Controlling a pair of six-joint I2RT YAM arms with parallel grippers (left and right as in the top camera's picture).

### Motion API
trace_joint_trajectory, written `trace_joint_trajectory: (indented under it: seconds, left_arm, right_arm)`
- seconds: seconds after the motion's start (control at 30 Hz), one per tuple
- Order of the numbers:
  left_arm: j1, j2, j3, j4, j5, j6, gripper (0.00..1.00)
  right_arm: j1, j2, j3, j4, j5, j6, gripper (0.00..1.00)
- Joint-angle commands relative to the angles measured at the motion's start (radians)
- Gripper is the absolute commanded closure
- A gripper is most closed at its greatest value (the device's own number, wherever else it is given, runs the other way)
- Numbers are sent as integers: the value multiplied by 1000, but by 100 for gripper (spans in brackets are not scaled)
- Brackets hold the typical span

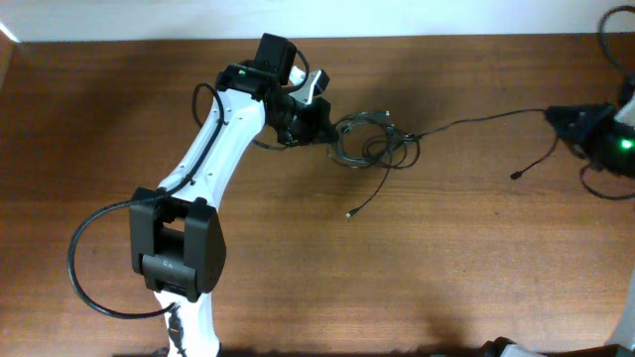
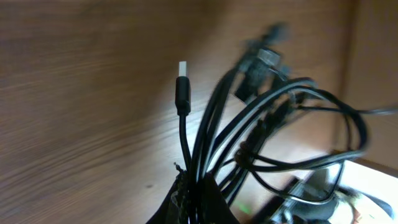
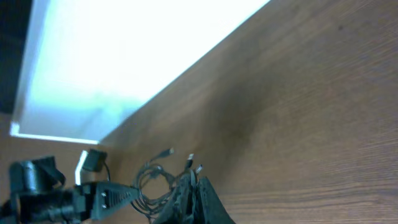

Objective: Untangle cables

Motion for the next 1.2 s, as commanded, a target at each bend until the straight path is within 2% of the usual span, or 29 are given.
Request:
trace_joint_trajectory:
  seconds: [0.0,0.2,0.43,0.73,0.77,0.8,0.83,0.9,0.93,1.0,1.1,1.13,1.17]
  left_arm:
    - [13,-21,3,-26,-160,26,100]
    - [13,-21,3,-34,-214,76,100]
    - [13,-21,3,-70,-468,75,100]
    - [13,-21,3,-85,-541,75,100]
    - [11,-21,3,-88,-533,79,100]
    - [10,-21,3,-88,-491,110,100]
    - [10,-21,3,-87,-418,152,100]
    - [10,-21,3,-87,-254,245,100]
    - [10,-21,3,-87,-141,299,100]
    - [10,-21,3,-89,-5,355,100]
    - [1,-21,3,-89,36,354,98]
    - [-10,-21,3,-89,35,354,82]
    - [-21,-21,3,-89,34,354,44]
  right_arm:
    - [-98,-26,10,4,-106,-11,96]
    - [-202,-26,10,-12,-122,-7,96]
    - [-352,-26,10,-58,-123,-4,96]
    - [-369,-26,10,-86,-92,-9,96]
    - [-367,-26,10,-93,-92,-13,86]
    - [-363,-26,10,-94,-92,-20,69]
    - [-352,-26,10,-97,-91,-29,49]
    - [-319,-26,10,-97,-88,-32,25]
    - [-301,-26,10,-97,-88,-35,18]
    - [-259,-26,10,-103,-82,-39,14]
    - [-182,-26,9,-128,7,-55,13]
    - [-163,-26,9,-135,24,-66,12]
    - [-146,-26,9,-142,38,-65,12]
